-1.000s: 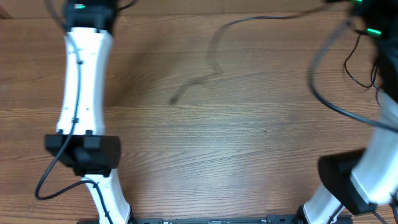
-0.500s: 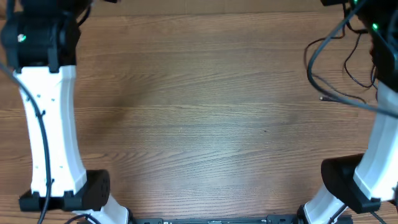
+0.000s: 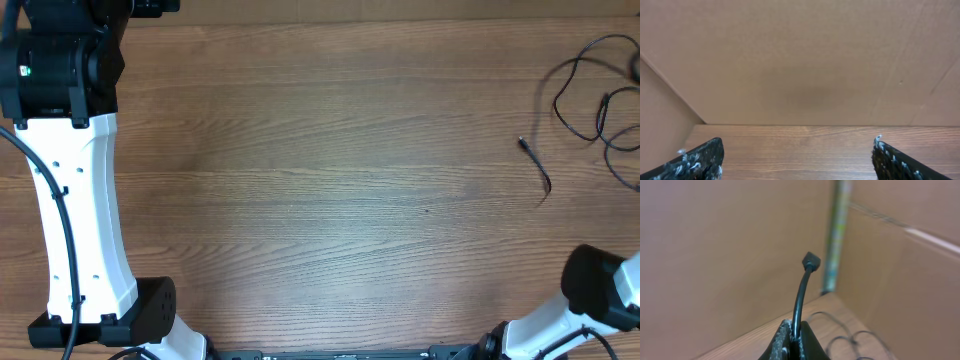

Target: Untangle cables

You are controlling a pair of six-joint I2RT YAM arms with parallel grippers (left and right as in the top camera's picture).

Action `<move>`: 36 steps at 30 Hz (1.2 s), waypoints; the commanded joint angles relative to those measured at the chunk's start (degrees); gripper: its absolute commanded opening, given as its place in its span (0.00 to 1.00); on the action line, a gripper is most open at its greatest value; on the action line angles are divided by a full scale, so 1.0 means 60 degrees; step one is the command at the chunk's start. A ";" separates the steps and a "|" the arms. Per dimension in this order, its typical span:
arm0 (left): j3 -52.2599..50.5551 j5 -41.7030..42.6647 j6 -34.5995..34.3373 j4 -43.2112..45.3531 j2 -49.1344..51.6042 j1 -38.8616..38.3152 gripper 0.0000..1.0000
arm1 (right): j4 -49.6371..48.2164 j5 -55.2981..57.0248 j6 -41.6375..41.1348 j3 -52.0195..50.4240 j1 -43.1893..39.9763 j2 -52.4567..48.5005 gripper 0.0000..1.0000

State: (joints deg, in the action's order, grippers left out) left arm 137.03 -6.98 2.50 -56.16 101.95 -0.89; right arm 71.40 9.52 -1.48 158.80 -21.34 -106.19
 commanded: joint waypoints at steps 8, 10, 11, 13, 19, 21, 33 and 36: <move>0.0066 -0.0331 0.0237 -0.0033 -0.0138 0.0036 0.94 | -0.0867 0.0084 0.0062 0.0084 -0.2885 0.2419 0.04; 0.0066 -0.0331 0.0237 -0.0058 -0.0138 0.0036 0.93 | -0.0845 0.0084 -0.0055 -0.0109 -0.3231 0.2412 0.04; 0.0066 -0.0331 0.0237 -0.0080 -0.0138 0.0036 0.93 | -0.0874 0.0084 -0.0142 -0.0321 -0.3355 0.2408 0.04; 0.0066 -0.0331 0.0237 -0.0117 -0.0138 0.0036 0.93 | -0.1045 0.0084 -0.0342 -0.1144 -0.3603 0.2408 0.04; 0.0062 -0.0186 0.0222 -0.0113 -0.0135 0.0036 0.93 | -0.1982 -0.0404 -0.0572 -0.4360 -0.3901 0.2277 0.04; 0.0062 0.0583 0.0219 0.0146 -0.0073 0.0036 0.89 | -0.2229 -0.0637 -0.0572 -0.5122 -0.3901 0.2248 0.04; 0.0062 0.1515 -0.0197 0.1410 0.0849 -0.0379 0.90 | -0.3093 -0.1617 -0.0761 -0.6885 -0.3894 0.1807 0.04; 0.0066 0.1483 -0.0120 0.1453 0.0827 -0.0390 0.91 | -0.3483 -0.2055 -0.0758 -0.6870 -0.3887 0.1657 0.04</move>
State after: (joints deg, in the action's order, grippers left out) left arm 136.99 1.39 1.87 -47.99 107.15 -2.81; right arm 52.12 0.21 -5.39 118.06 -44.56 -95.94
